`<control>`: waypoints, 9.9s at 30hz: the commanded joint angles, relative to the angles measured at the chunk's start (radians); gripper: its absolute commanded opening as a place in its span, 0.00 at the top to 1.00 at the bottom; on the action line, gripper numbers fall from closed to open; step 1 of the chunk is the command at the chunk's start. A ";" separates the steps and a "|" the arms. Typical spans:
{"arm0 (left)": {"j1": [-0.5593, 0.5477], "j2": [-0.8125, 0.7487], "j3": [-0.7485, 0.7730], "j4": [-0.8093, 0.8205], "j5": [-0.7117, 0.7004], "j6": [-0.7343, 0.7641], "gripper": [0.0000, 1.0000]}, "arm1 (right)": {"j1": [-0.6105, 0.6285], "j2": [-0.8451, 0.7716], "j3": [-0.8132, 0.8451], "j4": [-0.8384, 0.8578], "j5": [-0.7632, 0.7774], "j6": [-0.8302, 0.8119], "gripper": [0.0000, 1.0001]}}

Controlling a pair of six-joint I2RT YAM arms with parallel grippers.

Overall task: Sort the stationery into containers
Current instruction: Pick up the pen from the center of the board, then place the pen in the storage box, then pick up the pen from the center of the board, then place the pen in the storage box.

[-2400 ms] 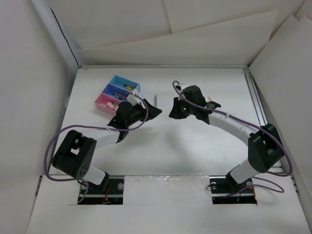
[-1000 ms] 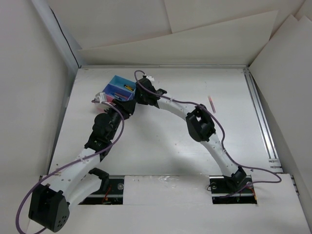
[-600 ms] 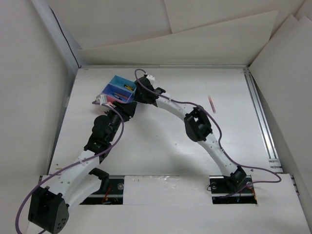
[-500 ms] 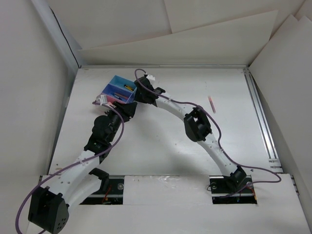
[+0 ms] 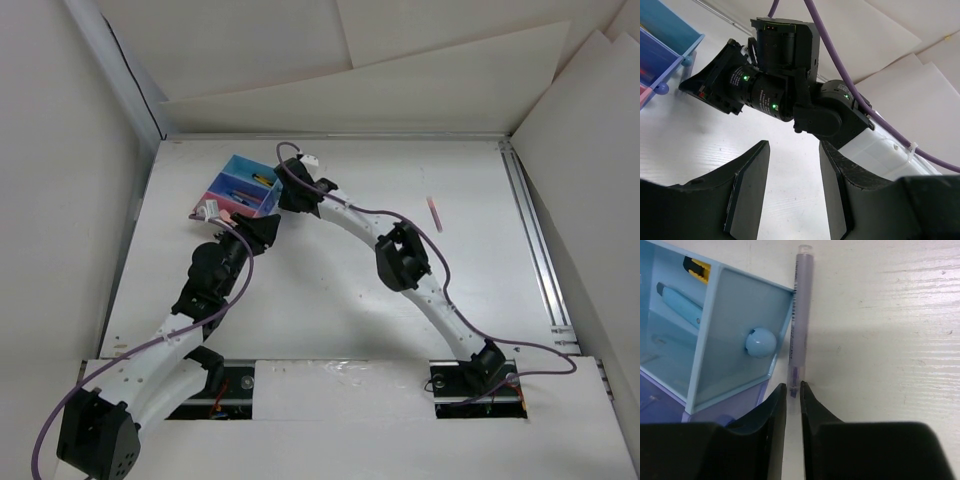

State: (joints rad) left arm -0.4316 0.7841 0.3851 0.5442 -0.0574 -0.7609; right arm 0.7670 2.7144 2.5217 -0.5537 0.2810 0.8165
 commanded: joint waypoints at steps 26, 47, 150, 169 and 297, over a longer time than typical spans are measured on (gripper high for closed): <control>0.001 0.173 -0.015 0.103 0.067 -0.008 0.59 | -0.015 -0.697 -1.189 0.274 0.123 -0.092 1.00; -0.010 0.520 0.159 0.091 0.323 -0.028 0.54 | -0.005 -1.075 -1.483 0.509 -0.144 -0.223 1.00; 0.343 0.844 0.551 -0.044 -0.309 -0.141 0.61 | -0.153 -1.530 -1.672 0.555 -0.336 -0.243 0.48; -0.166 0.512 0.182 0.232 -0.071 0.067 0.59 | -0.638 -1.259 -1.591 0.400 -0.112 -0.164 0.93; 0.313 0.851 0.590 0.040 0.091 -0.178 1.00 | -0.224 -1.529 -1.644 0.535 -0.721 -0.343 0.40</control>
State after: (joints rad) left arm -0.1658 1.6135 0.9165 0.6086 0.0864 -0.9157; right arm 0.5491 1.2026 0.8856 -0.0719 -0.4072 0.4480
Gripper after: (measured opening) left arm 0.112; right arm 0.599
